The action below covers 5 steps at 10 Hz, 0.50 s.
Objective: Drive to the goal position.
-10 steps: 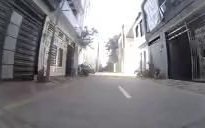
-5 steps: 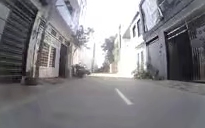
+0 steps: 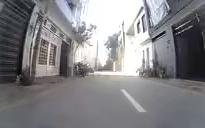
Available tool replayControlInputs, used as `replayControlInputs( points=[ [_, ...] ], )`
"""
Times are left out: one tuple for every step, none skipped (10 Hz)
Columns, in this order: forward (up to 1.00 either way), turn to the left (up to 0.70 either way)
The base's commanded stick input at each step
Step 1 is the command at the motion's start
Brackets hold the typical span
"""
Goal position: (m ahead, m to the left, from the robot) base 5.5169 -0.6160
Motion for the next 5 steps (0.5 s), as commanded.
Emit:
replayControlInputs(
  points=[
    [0.85,0.00],
    [0.85,0.00],
    [0.85,0.00],
    [0.85,0.00],
    [0.85,-0.10]
  ],
)
